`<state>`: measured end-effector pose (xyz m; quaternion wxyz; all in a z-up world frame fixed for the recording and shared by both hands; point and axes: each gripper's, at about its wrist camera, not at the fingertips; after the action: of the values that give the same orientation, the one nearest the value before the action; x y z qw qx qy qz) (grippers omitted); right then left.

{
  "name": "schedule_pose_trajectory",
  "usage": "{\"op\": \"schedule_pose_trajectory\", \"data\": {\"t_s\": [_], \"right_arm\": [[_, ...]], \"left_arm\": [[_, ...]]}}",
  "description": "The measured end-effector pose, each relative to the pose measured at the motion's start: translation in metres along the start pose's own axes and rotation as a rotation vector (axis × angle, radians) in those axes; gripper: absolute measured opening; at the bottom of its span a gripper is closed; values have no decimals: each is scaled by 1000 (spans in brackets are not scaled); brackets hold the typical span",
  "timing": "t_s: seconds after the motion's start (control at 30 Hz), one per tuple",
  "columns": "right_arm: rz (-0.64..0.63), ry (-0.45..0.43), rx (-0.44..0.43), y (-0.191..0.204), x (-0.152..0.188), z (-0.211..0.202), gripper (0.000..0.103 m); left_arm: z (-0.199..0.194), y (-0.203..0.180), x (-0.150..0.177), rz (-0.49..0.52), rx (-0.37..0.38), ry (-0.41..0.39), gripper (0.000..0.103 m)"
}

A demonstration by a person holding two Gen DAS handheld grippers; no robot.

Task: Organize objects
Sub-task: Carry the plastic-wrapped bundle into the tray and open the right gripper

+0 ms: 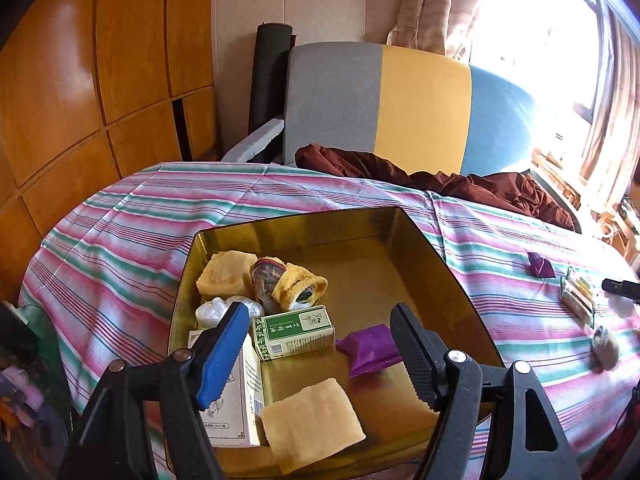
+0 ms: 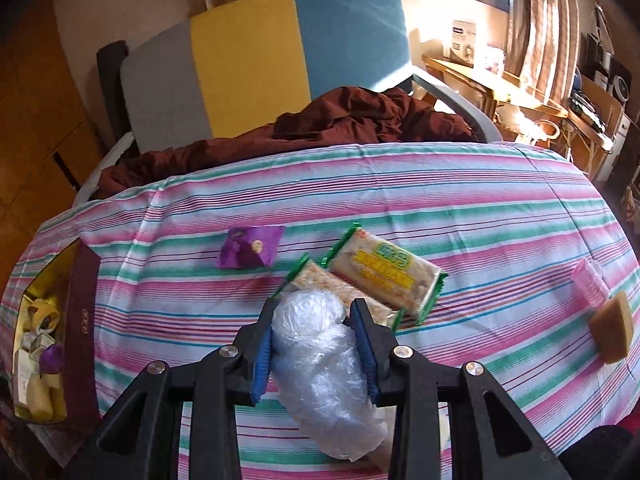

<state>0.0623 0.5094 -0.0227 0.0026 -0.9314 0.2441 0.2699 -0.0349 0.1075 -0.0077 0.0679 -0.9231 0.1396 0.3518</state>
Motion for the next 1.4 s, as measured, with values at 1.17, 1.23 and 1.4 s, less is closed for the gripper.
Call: {"op": "schedule_pose_trajectory", "data": {"t_s": [1.17,1.23,1.4], "right_arm": [[-469,178,-220,284,32,68,49],[-466,185,-225,283,34,68,57],[-442,155,-244,276,36,56,63]], "left_arm": [[-7,65,32,-138,-44,23,77],[-6,65,32,-136,-43,25,77],[-8,63,32,-133,-40,25,80]]}}
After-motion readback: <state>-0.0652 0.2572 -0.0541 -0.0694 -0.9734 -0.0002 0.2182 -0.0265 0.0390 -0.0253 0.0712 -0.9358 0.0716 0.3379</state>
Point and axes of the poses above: each gripper's, at about its wrist camera, not at the fingertips, and z roughly the way its jaws point, y to its left, x to its underside, and after that the axes turned 7 degrees about y, right-handed
